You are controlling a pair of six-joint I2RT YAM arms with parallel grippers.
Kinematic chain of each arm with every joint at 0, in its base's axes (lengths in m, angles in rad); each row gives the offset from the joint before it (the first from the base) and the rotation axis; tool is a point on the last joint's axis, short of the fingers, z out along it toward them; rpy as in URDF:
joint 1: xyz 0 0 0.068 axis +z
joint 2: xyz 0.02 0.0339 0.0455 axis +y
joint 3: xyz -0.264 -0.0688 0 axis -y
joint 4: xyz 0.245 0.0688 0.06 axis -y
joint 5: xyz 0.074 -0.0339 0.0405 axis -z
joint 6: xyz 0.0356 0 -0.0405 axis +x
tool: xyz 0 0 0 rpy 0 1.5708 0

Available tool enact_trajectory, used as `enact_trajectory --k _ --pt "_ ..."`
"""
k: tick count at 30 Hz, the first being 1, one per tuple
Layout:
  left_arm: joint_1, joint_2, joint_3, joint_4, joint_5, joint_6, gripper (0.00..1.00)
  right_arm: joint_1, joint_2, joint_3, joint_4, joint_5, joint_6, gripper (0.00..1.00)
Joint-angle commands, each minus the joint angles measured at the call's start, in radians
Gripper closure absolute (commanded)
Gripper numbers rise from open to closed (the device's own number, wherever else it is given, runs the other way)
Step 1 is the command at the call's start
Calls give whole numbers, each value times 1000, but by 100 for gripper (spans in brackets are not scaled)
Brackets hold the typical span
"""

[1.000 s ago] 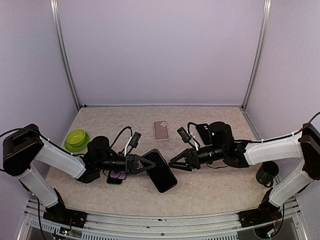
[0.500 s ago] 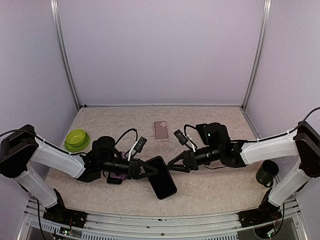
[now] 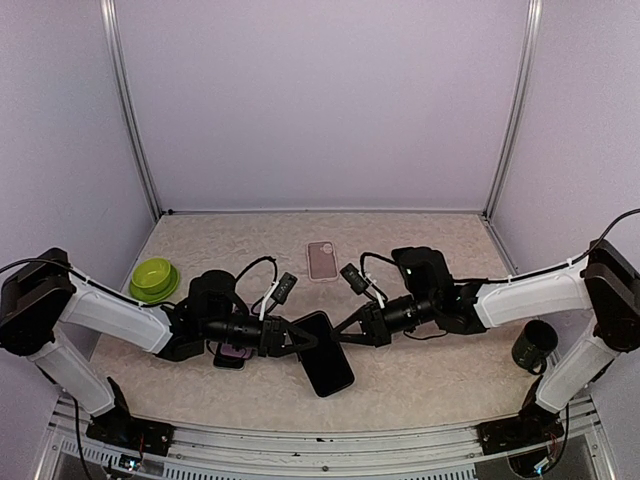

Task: Put the phone into the phone case
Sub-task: Press the top right corner of the phone case.

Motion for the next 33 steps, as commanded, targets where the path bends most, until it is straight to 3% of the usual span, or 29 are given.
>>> enact_trajectory --k 1,10,19,27,33 --pt "0 -2 53 7 -12 26 100 7 2 30 -77 32 -51 100" --pt "19 5 48 -26 4 52 100 -16 -50 19 -139 -42 -103 100" --pt "27 10 25 10 23 42 100 -89 -106 -65 24 -202 -12 100" --pt "29 14 22 13 20 39 100 -94 -101 -88 95 -277 27 94" --pt "33 17 20 6 5 35 100 -112 -112 -84 52 -252 13 77"
